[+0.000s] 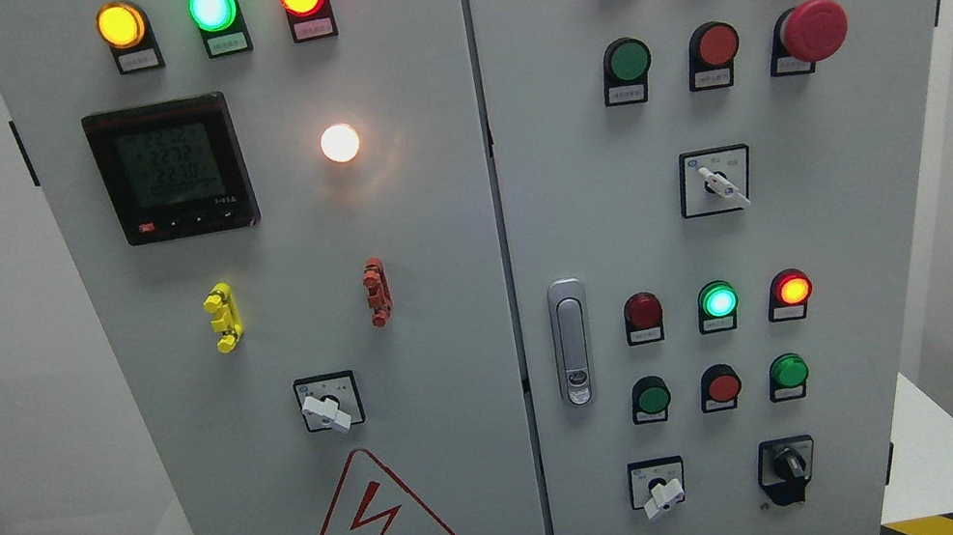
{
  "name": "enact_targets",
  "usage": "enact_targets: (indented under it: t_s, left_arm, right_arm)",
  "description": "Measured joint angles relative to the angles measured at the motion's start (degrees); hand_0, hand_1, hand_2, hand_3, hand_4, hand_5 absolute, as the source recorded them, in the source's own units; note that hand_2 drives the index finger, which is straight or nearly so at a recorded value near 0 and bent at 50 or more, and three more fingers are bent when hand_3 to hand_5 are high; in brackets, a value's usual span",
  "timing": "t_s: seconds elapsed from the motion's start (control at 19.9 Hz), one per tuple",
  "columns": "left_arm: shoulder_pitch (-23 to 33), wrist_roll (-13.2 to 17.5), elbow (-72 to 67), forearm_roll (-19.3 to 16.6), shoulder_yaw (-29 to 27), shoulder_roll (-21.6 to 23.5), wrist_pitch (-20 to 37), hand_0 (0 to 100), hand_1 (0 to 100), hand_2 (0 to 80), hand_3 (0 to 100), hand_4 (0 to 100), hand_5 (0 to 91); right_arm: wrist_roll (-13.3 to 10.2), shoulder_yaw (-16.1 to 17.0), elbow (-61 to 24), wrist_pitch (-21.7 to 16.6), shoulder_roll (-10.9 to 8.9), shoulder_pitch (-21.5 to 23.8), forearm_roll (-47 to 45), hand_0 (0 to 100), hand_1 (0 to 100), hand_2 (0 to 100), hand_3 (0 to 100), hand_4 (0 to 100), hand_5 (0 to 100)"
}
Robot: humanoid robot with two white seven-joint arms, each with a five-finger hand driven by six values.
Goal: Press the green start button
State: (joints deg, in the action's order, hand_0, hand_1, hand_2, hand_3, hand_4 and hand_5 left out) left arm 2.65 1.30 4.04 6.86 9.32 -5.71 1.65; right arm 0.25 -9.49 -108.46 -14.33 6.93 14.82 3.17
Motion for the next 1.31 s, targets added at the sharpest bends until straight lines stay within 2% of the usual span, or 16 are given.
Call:
enact_targets:
  t_s: [0.35,0.8,1.11,1.31]
  left_arm:
    - [0.0,0.0,0.0,0.0,0.0,0.0,0.0,12,56,0.0,0,0,0.0]
    - [0.01,0.0,0.0,0.0,0.0,0.0,0.0,12,56,0.0,0,0,0.0]
    - [0.0,0.0,0.0,0.0,0.0,0.0,0.0,12,56,0.0,0,0,0.0]
    - [0.0,0.0,0.0,0.0,0.0,0.0,0.0,12,56,0.0,0,0,0.0]
  right_arm:
    - [0.14,0.41,0.13,-0.96,-0.01,-1.41,0.89,6,16,0,0,0,0]
    - [0.48,2.48,1.2,-4.7,0.07,-4.43,8.69,10,23,0,0,0,0]
    - [-1.23,5.05,1.56,-6.08,0.16,-7.09,16.81,15,25,0,15,16,0]
    - [-1.94,6.38,1.76,-8.0,0.19,-8.65,23.14,18,26,0,26,26,8]
